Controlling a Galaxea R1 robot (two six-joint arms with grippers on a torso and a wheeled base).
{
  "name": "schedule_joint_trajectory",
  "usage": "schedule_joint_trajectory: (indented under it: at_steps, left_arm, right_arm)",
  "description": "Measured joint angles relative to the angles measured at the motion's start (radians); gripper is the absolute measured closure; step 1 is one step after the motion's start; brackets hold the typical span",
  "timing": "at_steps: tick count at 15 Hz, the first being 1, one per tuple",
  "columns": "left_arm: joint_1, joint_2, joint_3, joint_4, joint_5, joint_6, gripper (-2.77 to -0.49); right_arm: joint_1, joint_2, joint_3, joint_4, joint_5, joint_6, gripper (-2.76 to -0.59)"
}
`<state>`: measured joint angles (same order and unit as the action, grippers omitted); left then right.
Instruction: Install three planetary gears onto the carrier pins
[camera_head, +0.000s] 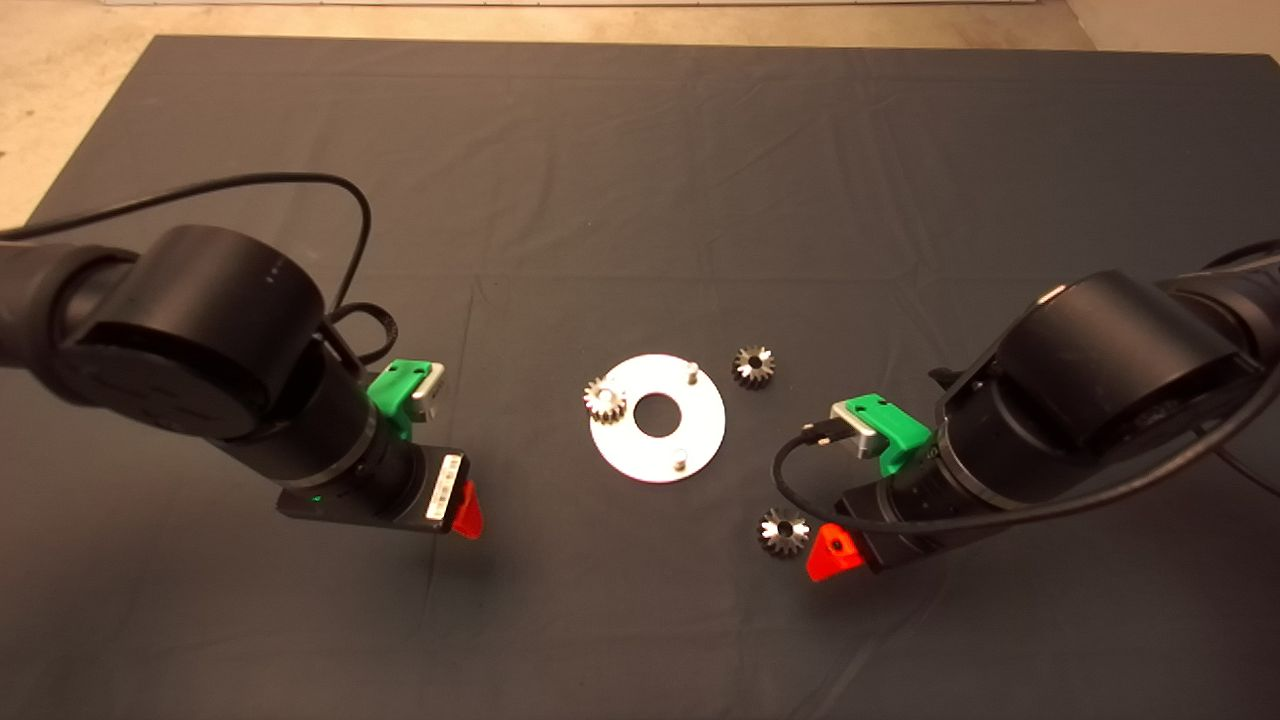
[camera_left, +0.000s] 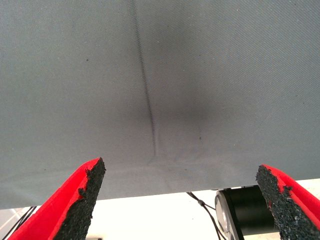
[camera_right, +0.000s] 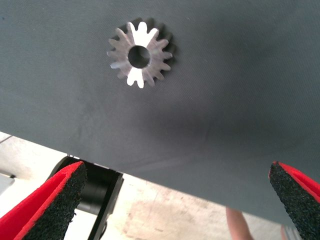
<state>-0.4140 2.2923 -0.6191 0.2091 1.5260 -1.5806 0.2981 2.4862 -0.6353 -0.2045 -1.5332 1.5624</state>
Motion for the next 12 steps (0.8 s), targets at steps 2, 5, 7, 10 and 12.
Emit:
schedule_joint_trajectory:
  at_steps: [2,5,7,10,12]
  left_arm:
    - [0.000,-0.002,0.000,0.000,-0.001,0.000,-2.18]
    - [0.000,-0.018,0.000,-0.001,0.000,0.000,-2.18]
    - [-0.001,-0.024,0.000,-0.002,0.000,0.000,-2.18]
    - [-0.008,-0.026,0.000,-0.003,-0.001,0.000,-2.18]
    - [-0.008,-0.028,0.000,-0.003,0.000,0.000,-2.18]
  right_arm:
    - [-0.018,0.001,0.000,-0.033,0.000,-0.038,-2.73]
    - [-0.041,0.003,-0.004,-0.073,0.000,-0.105,-2.73]
    - [-0.050,0.010,-0.014,-0.094,0.000,-0.143,-2.73]
    - [-0.068,0.018,-0.027,-0.110,0.001,-0.184,-2.73]
    - [-0.076,0.028,-0.039,-0.116,-0.001,-0.213,-2.73]
